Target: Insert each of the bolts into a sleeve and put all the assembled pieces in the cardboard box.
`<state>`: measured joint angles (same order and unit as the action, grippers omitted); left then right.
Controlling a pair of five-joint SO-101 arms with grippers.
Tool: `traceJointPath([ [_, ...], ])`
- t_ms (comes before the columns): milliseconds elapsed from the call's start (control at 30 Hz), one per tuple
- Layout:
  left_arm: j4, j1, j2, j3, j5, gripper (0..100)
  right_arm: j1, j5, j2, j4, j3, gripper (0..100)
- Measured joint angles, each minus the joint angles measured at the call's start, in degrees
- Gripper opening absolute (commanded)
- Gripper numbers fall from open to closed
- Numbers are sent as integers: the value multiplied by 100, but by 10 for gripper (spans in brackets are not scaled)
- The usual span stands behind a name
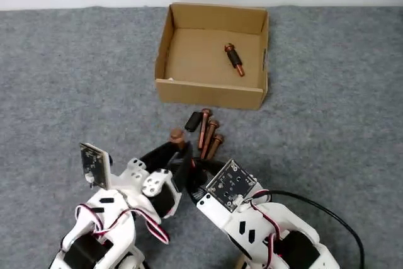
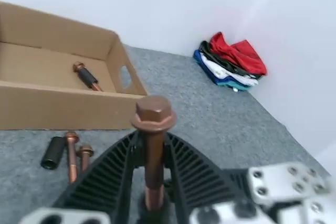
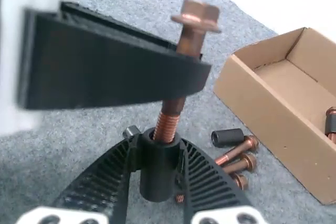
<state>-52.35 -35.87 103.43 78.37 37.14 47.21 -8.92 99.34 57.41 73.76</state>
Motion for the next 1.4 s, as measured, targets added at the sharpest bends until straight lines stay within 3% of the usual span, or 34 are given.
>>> traceJointPath([
  [100, -484, -193, 0, 53, -62, 5, -9, 0, 9, -9, -9, 8],
  [267, -914, -273, 9, 9, -835, 23, 26, 0, 0, 0, 9, 8],
  [467, -985, -264, 9, -9, -1266, 243, -26, -9, 0, 9, 9, 8],
  [933, -1407, 211, -26, -519, -1336, 230, -369, -18, 18, -237, 202, 8],
  [1000, -1486, 237, -44, -730, -1336, 168, -387, -18, 9, -422, 308, 8],
  [1100, -1495, 501, -44, -923, -1336, 0, -501, -18, 9, -607, 413, 8],
  [1400, -1415, 2347, -35, -308, -2866, 5, -2497, 1609, 9, -598, 440, 8],
])
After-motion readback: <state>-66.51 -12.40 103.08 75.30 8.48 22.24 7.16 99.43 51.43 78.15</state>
